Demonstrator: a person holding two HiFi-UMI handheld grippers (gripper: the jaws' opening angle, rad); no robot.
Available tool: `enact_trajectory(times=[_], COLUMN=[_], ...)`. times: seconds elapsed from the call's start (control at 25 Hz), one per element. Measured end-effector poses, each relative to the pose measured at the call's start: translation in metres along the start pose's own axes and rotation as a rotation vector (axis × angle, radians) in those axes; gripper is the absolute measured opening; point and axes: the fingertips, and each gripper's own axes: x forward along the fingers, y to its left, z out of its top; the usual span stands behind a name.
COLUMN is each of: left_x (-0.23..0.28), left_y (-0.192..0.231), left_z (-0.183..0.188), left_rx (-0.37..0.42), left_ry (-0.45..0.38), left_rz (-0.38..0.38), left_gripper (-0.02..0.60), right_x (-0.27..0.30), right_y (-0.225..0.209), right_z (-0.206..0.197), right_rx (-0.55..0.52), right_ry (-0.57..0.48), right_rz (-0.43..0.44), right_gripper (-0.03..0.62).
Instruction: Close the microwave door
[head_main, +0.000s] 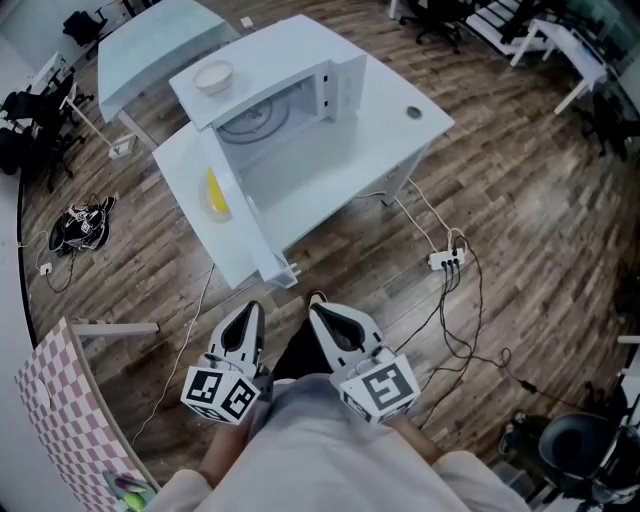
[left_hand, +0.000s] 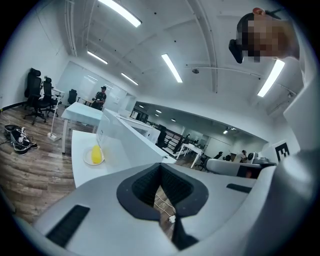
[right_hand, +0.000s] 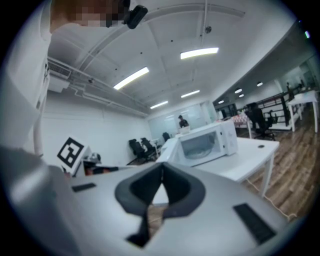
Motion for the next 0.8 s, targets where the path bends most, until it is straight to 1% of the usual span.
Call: enact_trajectory(times=[0.28, 0.52, 0.68, 0.8], left_x=[0.022, 0.032, 0.036, 0.041], left_y=[0.013, 0.020, 0.017, 0.016], left_z=[0.005, 0.003, 0.003, 0.005], left_rx=[0.012, 0.014, 0.004, 0.017], left_ry=[0.029, 0.077, 0.114, 0.131], left_rz=[-0.003, -0.040, -0.119, -0.171], left_gripper=[0.015, 0.015, 0.015, 0.015], right_x=[0.028, 0.052, 0.068, 0.080], right_y=[-0.020, -0.034, -0.045, -0.050], right_z=[0.011, 0.017, 0.023, 0.027], right_rx=[-0.003, 0.007, 0.002, 0.002], right_ry=[0.015, 0.039, 0.048, 0.049], right_rz=[0.033, 0.058, 0.073, 0.083], right_gripper=[0.023, 0.023, 0.022, 0.023])
